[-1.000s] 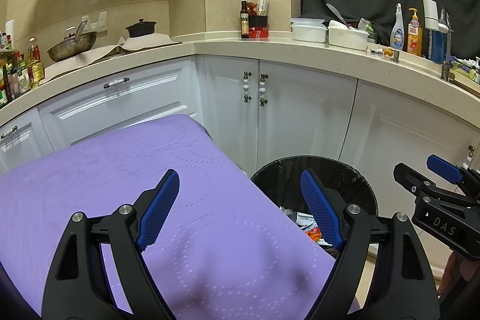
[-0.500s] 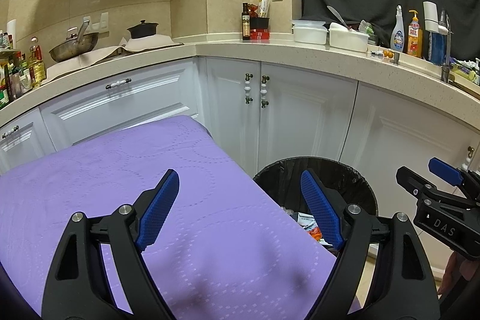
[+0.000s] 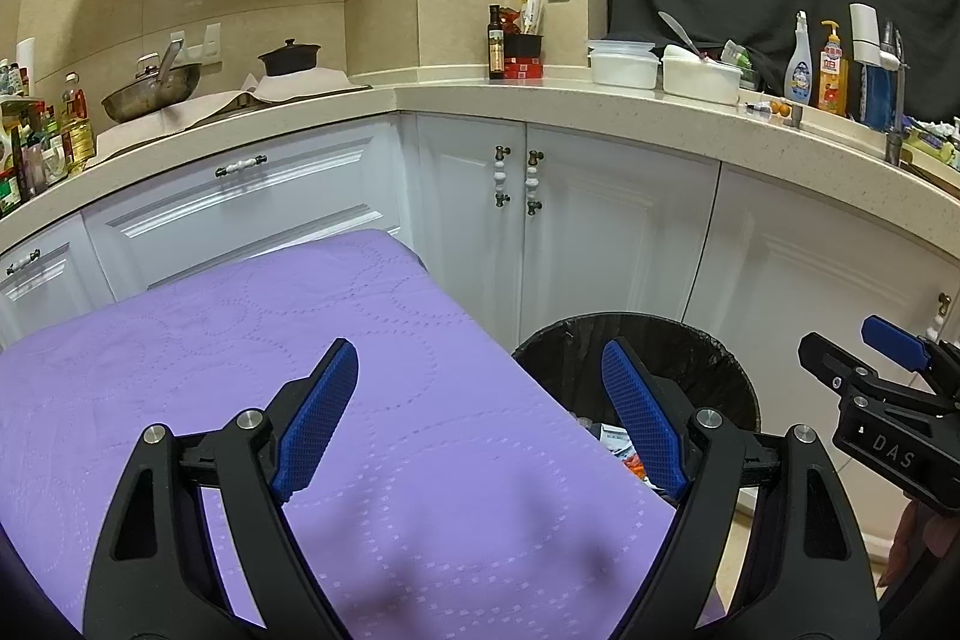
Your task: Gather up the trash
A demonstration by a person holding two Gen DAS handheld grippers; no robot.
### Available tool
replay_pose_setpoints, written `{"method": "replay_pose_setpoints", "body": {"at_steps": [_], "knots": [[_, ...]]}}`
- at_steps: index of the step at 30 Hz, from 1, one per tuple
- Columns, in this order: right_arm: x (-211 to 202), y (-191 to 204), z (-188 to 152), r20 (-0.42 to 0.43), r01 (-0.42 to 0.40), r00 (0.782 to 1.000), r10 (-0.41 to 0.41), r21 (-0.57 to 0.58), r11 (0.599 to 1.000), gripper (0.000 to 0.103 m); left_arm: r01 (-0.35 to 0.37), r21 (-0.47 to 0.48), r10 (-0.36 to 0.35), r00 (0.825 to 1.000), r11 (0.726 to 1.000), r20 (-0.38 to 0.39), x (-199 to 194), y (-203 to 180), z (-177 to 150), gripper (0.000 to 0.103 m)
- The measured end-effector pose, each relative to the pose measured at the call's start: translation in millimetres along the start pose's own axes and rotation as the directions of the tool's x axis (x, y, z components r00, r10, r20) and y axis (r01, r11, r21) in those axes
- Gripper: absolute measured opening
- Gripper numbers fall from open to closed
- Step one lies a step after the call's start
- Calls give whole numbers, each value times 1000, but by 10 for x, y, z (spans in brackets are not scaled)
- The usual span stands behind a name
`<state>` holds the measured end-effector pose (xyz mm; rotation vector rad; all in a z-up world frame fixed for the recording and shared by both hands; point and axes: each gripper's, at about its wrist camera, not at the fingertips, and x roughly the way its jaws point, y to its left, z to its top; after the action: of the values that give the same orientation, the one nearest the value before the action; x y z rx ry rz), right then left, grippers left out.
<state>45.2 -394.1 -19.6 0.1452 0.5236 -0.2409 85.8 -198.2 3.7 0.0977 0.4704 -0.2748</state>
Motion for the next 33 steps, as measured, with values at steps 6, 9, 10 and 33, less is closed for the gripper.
{"method": "replay_pose_setpoints", "body": {"at_steps": [6, 9, 10, 33], "knots": [[4, -8, 5, -1, -1, 1000, 1, -2, 1000, 71, -1, -4, 1, 1000, 1000, 9, -5, 8, 3, 86], [-1, -13, 4, 0, -1, 1000, 1, -1, 1000, 71, 0, 1, 0, 1000, 1000, 9, -3, 11, -5, 86], [1, -11, 6, -1, -1, 1000, 1, -1, 1000, 71, 0, -1, 0, 1000, 1000, 9, -2, 13, -4, 86], [-2, -30, 12, 0, -1, 1000, 1, -2, 1000, 72, 3, -17, -3, 1000, 1000, 22, -41, 9, -5, 91]]}}
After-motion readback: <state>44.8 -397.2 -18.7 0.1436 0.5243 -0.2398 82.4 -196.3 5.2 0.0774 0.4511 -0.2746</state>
